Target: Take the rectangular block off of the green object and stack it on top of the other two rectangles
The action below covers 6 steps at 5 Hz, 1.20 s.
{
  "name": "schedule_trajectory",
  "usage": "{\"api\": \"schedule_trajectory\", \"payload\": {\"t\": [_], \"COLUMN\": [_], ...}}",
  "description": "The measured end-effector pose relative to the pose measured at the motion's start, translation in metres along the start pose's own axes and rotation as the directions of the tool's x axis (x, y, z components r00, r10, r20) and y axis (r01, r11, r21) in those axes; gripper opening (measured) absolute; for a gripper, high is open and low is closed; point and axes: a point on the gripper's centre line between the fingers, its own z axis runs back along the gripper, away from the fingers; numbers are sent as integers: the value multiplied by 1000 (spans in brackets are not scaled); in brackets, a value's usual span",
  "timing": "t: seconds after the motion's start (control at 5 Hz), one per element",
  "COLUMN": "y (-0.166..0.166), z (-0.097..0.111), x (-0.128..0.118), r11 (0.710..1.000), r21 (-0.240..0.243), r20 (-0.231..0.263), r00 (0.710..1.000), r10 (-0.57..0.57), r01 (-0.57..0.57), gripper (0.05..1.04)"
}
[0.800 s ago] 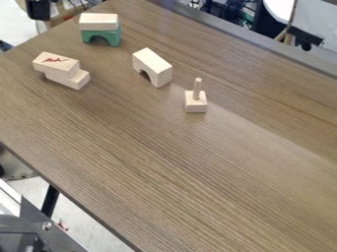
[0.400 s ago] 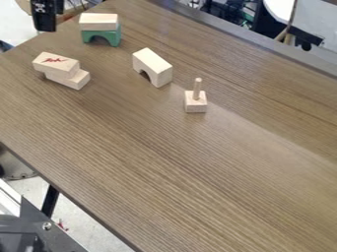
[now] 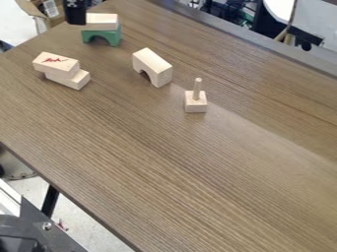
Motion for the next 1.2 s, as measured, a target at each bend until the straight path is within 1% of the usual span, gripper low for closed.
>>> {"api": "schedule_trajectory", "payload": {"t": [0.2, 0.4, 0.6, 0.8, 1.2], "y": [-11, -22, -31, -38, -48], "z": [-13, -19, -28, -33, -32], "x": [-8, -14, -15, -16, -15], "r11": [998, 996, 993, 991, 988], "r21": [14, 4, 12, 14, 6], "r20": [2, 4, 9, 10, 7], "r00": [998, 996, 993, 991, 988], "r10": [69, 93, 117, 132, 155], "r01": [-69, -93, -117, -132, -155], "gripper": [1001, 1001, 1001, 1001, 1000]}}
